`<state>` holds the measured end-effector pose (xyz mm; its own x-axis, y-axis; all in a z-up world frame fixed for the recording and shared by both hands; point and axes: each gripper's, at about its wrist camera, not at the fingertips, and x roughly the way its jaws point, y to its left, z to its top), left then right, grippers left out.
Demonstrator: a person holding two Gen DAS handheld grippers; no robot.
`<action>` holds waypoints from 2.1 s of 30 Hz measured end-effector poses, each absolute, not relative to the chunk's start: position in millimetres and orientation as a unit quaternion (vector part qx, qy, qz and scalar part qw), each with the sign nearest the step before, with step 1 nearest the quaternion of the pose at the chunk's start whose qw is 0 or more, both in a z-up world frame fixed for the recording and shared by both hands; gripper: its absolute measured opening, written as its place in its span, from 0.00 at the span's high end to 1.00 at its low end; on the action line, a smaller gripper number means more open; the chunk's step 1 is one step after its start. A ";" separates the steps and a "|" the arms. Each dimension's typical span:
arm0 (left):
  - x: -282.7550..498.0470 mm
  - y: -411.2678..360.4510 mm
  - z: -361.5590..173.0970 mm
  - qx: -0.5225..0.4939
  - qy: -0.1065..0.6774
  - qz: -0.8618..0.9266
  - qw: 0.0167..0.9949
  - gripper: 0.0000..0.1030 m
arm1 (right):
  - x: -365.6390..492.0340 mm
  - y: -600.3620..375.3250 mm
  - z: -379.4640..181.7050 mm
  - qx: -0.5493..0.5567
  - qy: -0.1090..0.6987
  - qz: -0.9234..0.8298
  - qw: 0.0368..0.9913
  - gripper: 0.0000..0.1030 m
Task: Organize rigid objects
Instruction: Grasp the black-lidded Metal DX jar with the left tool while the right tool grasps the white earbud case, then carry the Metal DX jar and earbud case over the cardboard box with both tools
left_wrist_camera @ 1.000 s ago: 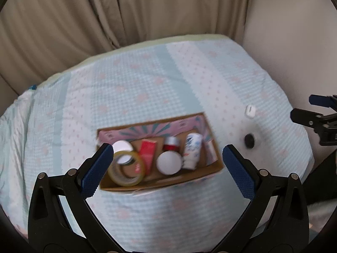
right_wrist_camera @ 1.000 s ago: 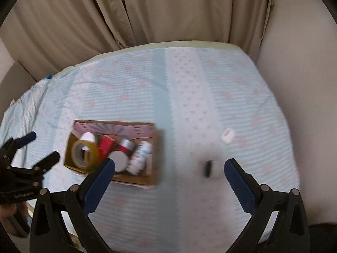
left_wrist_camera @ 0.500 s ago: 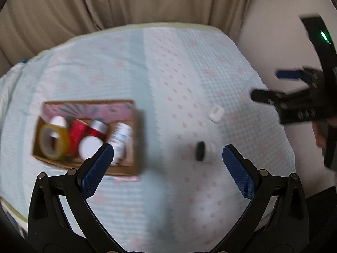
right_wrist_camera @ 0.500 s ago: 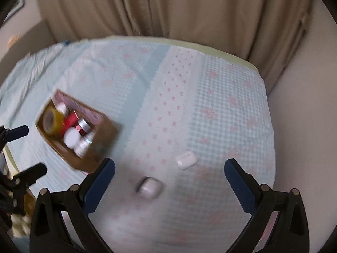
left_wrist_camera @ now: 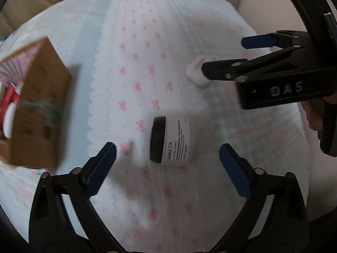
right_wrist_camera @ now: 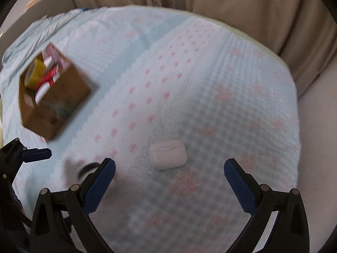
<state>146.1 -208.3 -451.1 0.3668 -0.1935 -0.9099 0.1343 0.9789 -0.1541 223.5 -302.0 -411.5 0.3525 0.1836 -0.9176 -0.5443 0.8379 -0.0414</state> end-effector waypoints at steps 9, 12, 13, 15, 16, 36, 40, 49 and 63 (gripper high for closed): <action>168.4 -210.7 -487.1 -0.022 0.564 -0.100 0.819 0.21 | 248.4 -295.5 -476.8 -0.191 0.544 0.236 0.782 0.23; 173.6 -213.0 -487.2 -0.003 0.565 -0.102 0.819 0.40 | 251.2 -291.2 -479.4 -0.202 0.541 0.245 0.779 0.32; 176.9 -213.8 -487.2 -0.001 0.565 -0.106 0.818 0.43 | 251.2 -289.7 -480.0 -0.204 0.540 0.248 0.778 0.40; 176.8 -217.8 -482.3 0.000 0.564 -0.120 0.817 0.55 | 250.3 -284.4 -480.0 -0.215 0.540 0.251 0.774 0.45; 177.2 -219.8 -481.6 0.008 0.565 -0.120 0.816 0.55 | 249.3 -282.3 -479.5 -0.223 0.539 0.249 0.773 0.45; 152.7 -143.3 -347.7 -0.021 0.498 -0.094 0.862 0.55 | 236.9 -286.9 -357.8 -0.119 0.533 0.151 0.824 0.46; 145.3 -110.2 -294.5 -0.030 0.485 -0.082 0.870 0.55 | 223.4 -274.7 -304.6 -0.092 0.523 0.145 0.835 0.46; 141.2 -26.4 -231.9 -0.030 0.461 -0.070 0.884 0.55 | 193.3 -208.5 -227.2 -0.056 0.496 0.162 0.851 0.45; 176.6 107.6 -251.7 -0.009 0.498 -0.147 0.855 0.55 | 189.7 -77.3 -224.1 -0.002 0.512 0.107 0.852 0.45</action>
